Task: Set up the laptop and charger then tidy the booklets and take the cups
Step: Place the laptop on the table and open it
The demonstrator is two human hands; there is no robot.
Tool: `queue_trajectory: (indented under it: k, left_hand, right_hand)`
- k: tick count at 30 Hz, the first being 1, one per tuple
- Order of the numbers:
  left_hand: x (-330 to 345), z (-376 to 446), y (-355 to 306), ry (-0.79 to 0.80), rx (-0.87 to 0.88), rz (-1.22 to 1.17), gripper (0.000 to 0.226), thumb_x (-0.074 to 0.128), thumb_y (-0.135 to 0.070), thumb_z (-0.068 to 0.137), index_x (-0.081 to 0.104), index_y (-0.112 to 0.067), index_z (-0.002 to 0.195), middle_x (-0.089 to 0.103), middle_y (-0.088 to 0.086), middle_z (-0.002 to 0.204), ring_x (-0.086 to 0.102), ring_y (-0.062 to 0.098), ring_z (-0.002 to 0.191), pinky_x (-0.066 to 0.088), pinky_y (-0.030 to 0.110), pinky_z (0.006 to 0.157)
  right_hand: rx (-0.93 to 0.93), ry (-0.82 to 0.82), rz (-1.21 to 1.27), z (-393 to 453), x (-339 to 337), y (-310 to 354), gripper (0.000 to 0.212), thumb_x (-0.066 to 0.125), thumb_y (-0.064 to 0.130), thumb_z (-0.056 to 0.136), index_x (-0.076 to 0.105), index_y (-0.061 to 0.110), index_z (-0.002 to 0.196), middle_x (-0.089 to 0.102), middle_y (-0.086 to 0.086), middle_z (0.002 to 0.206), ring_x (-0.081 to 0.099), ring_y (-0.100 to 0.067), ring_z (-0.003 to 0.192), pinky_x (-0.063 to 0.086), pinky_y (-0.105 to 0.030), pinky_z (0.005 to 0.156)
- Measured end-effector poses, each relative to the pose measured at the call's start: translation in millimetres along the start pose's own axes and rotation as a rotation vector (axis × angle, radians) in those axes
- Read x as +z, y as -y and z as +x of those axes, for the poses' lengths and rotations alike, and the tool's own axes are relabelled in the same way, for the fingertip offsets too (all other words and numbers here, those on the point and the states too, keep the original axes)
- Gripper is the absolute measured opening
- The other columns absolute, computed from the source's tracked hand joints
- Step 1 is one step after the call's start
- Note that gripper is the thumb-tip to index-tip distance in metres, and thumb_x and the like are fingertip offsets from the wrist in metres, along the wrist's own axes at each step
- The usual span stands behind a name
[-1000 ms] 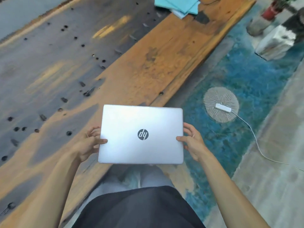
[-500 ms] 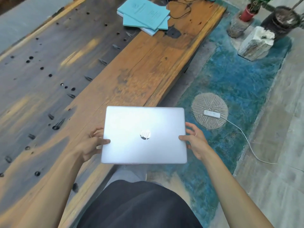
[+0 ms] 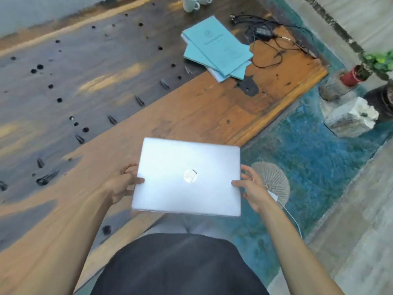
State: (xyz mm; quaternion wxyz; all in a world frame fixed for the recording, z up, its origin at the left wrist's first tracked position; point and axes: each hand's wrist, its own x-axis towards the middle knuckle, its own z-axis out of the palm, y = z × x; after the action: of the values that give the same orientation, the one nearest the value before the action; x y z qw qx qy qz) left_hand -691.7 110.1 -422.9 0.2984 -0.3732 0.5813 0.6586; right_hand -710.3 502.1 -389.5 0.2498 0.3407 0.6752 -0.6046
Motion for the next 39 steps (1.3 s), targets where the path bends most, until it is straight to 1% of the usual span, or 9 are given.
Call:
queue_trajectory:
  k: [3, 7, 11, 14, 18, 22, 26, 32, 39]
  left_hand:
    - [4, 8, -15, -0.057, 0.002, -0.107, 0.044, 0.062, 0.011, 0.089, 0.06, -0.022, 0.118, 0.069, 0.005, 0.119, 0.067, 0.021, 0.096, 0.055, 0.04, 0.074]
    - [1, 20, -32, -0.167, 0.009, -0.207, 0.055, 0.061, 0.012, 0.089, 0.052, -0.025, 0.129, 0.069, -0.001, 0.117, 0.065, 0.017, 0.094, 0.054, 0.037, 0.073]
    - [0, 33, -43, -0.301, 0.007, -0.301, 0.056, 0.059, 0.013, 0.089, 0.058, -0.029, 0.125, 0.073, -0.011, 0.096, 0.067, 0.014, 0.084, 0.054, 0.033, 0.068]
    - [5, 49, -52, -0.404, 0.003, -0.37, 0.062, 0.057, 0.016, 0.089, 0.055, -0.025, 0.136, 0.07, -0.008, 0.1, 0.065, 0.015, 0.083, 0.053, 0.032, 0.069]
    - [17, 72, -69, -0.527, -0.009, -0.408, 0.061, 0.054, 0.016, 0.089, 0.057, -0.024, 0.135, 0.07, -0.014, 0.092, 0.064, 0.014, 0.078, 0.051, 0.031, 0.07]
    - [25, 102, -82, -0.585, -0.053, -0.47, 0.056, 0.056, 0.014, 0.09, 0.06, -0.021, 0.133, 0.071, -0.001, 0.108, 0.064, 0.017, 0.084, 0.053, 0.032, 0.073]
    - [31, 124, -92, -0.634, -0.106, -0.495, 0.059, 0.056, 0.012, 0.091, 0.059, -0.033, 0.13, 0.072, -0.012, 0.097, 0.065, 0.014, 0.084, 0.054, 0.034, 0.075]
    - [35, 147, -91, -0.684, -0.138, -0.47, 0.059, 0.054, 0.015, 0.089, 0.063, -0.021, 0.135, 0.072, 0.006, 0.114, 0.065, 0.031, 0.098, 0.054, 0.053, 0.091]
    - [25, 165, -92, -0.719, -0.104, -0.437, 0.059, 0.054, 0.015, 0.087, 0.064, -0.02, 0.134, 0.072, 0.001, 0.11, 0.065, 0.028, 0.098, 0.052, 0.035, 0.084]
  right_hand:
    - [-0.013, 0.061, -0.053, 31, 10, 39, 0.058, 0.063, -0.014, 0.082, 0.059, 0.025, 0.125, 0.076, -0.004, 0.114, 0.072, -0.019, 0.089, 0.052, -0.034, 0.068]
    - [-0.021, 0.113, -0.158, 74, 35, 89, 0.059, 0.063, -0.017, 0.082, 0.058, 0.022, 0.126, 0.076, -0.001, 0.108, 0.074, -0.008, 0.081, 0.056, -0.024, 0.058]
    - [-0.021, 0.233, -0.301, 125, 66, 137, 0.059, 0.065, -0.017, 0.082, 0.057, 0.022, 0.126, 0.075, -0.003, 0.107, 0.073, -0.014, 0.085, 0.058, -0.029, 0.063]
    - [-0.034, 0.301, -0.387, 166, 95, 170, 0.065, 0.066, -0.019, 0.082, 0.052, 0.019, 0.132, 0.074, -0.005, 0.108, 0.071, -0.011, 0.085, 0.058, -0.023, 0.06]
    - [0.011, 0.396, -0.488, 219, 125, 209, 0.073, 0.069, -0.016, 0.082, 0.05, 0.018, 0.143, 0.074, -0.002, 0.11, 0.071, -0.015, 0.094, 0.059, -0.027, 0.064]
    - [0.023, 0.457, -0.604, 266, 146, 240, 0.073, 0.07, -0.012, 0.084, 0.05, 0.019, 0.147, 0.072, 0.002, 0.114, 0.07, -0.015, 0.101, 0.059, -0.031, 0.072]
    - [0.022, 0.475, -0.648, 295, 162, 258, 0.065, 0.068, -0.014, 0.084, 0.058, 0.018, 0.14, 0.074, 0.004, 0.11, 0.075, -0.007, 0.086, 0.06, -0.024, 0.062]
    - [0.016, 0.423, -0.665, 312, 178, 264, 0.073, 0.069, -0.013, 0.083, 0.053, 0.015, 0.148, 0.073, -0.004, 0.119, 0.07, -0.024, 0.108, 0.059, -0.048, 0.094]
    - [0.016, 0.43, -0.641, 323, 181, 267, 0.075, 0.072, -0.012, 0.082, 0.053, 0.017, 0.148, 0.073, -0.005, 0.121, 0.07, -0.024, 0.111, 0.058, -0.05, 0.097]
